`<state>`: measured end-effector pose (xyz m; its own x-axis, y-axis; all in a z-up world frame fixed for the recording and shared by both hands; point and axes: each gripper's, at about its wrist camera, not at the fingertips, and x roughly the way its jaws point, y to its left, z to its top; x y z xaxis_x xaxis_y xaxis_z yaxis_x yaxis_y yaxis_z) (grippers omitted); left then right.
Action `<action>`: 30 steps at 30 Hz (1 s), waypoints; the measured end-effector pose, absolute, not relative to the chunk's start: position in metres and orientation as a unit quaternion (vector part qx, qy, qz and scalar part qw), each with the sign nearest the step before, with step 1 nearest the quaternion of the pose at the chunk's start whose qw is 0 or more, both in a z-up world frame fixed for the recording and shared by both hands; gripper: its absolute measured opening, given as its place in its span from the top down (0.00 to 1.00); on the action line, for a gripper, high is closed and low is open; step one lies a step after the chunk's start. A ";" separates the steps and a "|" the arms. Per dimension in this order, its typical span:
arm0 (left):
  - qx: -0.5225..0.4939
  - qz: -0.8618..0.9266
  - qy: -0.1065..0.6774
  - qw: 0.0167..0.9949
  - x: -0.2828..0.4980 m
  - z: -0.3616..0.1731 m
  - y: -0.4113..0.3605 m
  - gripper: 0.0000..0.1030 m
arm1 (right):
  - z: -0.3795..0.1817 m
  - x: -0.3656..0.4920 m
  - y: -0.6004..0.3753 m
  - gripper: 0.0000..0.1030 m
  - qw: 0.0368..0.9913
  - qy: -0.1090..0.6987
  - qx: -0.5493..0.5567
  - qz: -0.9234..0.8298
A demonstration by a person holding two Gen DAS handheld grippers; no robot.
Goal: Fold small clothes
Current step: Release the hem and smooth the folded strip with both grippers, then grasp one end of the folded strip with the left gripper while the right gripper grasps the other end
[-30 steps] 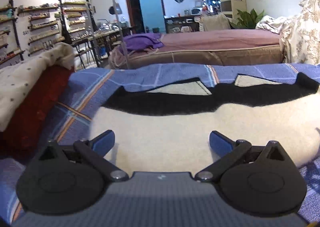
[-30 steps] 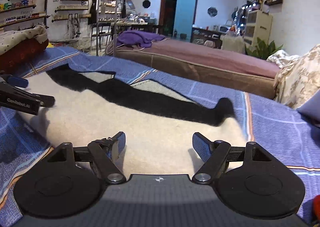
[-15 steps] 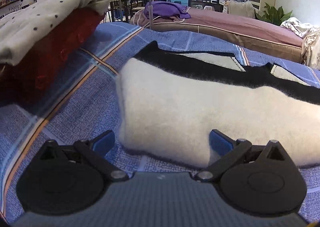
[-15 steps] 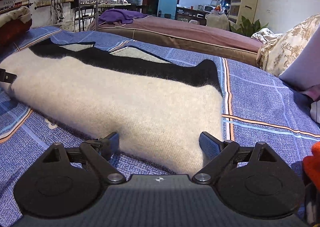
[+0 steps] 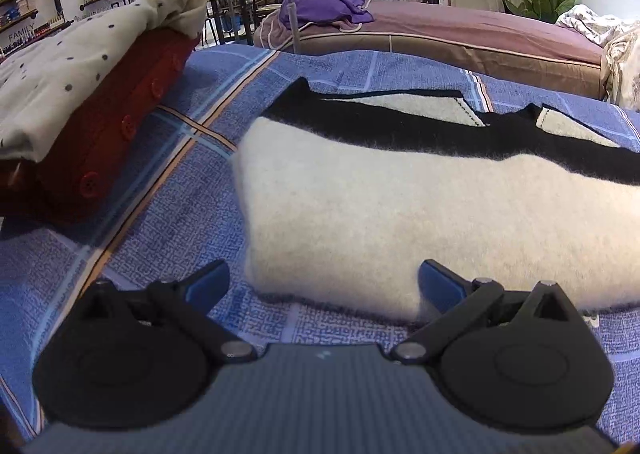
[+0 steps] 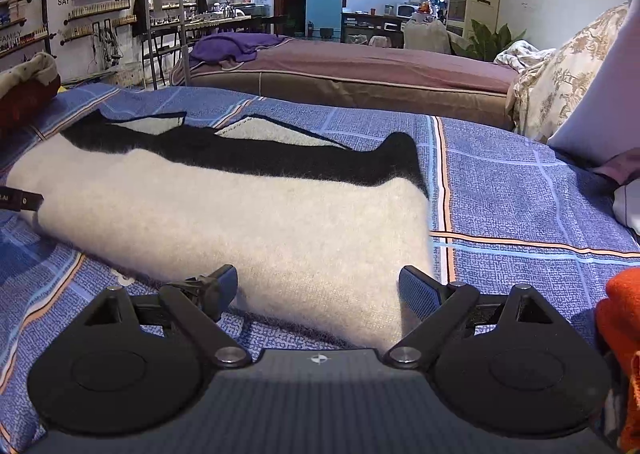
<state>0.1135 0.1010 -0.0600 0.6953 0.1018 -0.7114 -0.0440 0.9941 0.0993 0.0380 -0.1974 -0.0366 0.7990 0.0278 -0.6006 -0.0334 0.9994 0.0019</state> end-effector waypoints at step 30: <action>0.517 -0.197 0.161 0.817 0.006 -0.121 -0.136 0.11 | -0.045 -0.010 -0.240 0.00 0.935 0.338 0.106 -0.037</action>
